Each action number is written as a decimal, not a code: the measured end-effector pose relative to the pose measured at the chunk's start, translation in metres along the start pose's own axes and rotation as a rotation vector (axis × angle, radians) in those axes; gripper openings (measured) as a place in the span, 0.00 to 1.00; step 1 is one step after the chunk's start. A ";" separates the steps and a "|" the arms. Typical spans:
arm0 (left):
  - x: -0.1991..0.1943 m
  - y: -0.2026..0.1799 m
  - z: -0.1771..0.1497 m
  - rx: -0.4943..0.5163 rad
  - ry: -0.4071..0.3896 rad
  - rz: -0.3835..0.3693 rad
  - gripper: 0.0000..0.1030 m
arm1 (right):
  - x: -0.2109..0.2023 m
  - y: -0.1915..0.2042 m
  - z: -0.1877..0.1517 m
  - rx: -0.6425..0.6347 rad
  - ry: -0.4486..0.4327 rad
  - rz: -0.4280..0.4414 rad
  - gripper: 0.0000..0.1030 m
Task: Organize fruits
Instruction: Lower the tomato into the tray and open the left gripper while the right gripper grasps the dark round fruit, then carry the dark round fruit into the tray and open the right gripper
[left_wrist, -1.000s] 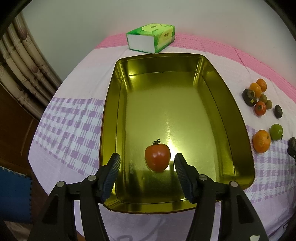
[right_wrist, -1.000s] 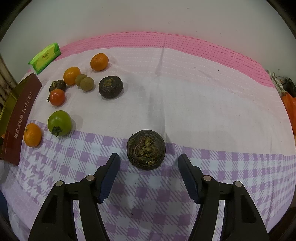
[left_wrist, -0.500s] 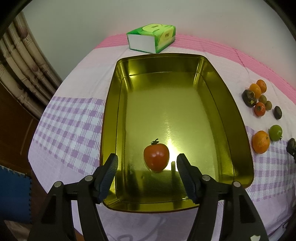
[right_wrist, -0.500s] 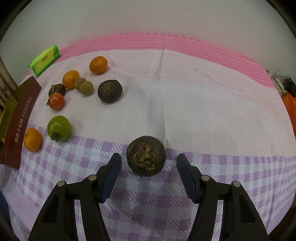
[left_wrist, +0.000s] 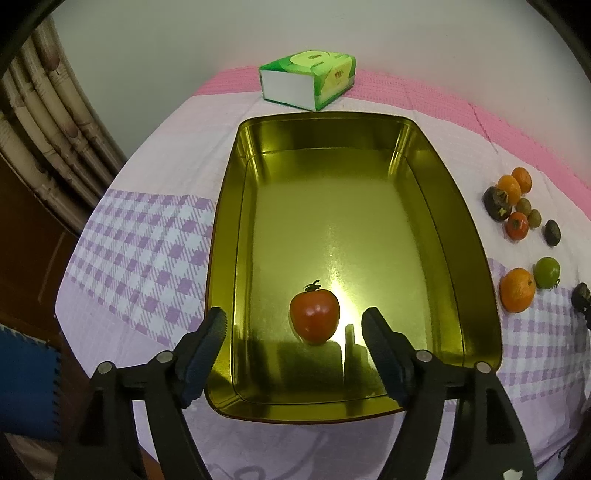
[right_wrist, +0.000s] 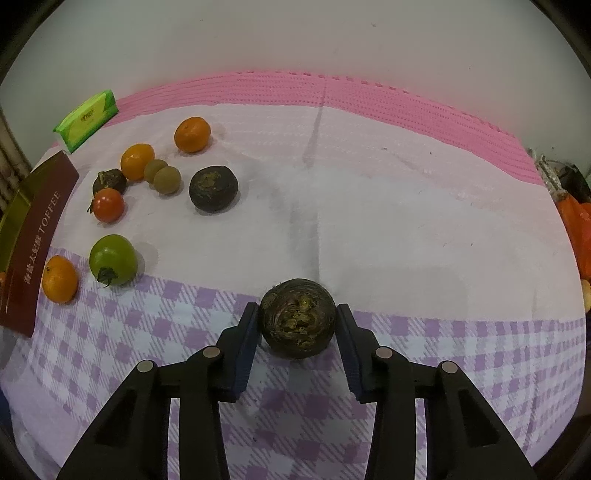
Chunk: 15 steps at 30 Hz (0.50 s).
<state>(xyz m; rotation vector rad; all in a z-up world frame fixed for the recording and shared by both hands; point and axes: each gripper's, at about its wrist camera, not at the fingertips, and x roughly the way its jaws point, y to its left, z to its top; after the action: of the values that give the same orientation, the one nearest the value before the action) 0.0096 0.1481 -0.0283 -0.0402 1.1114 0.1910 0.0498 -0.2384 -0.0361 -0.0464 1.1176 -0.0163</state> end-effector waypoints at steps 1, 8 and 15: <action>0.000 0.001 0.000 -0.003 -0.001 -0.002 0.72 | -0.002 -0.001 -0.001 0.000 -0.003 0.000 0.41; -0.008 0.004 0.004 -0.030 -0.026 -0.032 0.75 | -0.019 0.006 0.004 -0.014 -0.038 0.011 0.41; -0.027 0.014 0.009 -0.077 -0.102 -0.065 0.83 | -0.050 0.056 0.030 -0.112 -0.122 0.105 0.41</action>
<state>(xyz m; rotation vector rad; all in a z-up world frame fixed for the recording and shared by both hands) 0.0033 0.1590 0.0004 -0.1337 0.9990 0.1759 0.0540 -0.1798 0.0197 -0.0879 0.9972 0.1411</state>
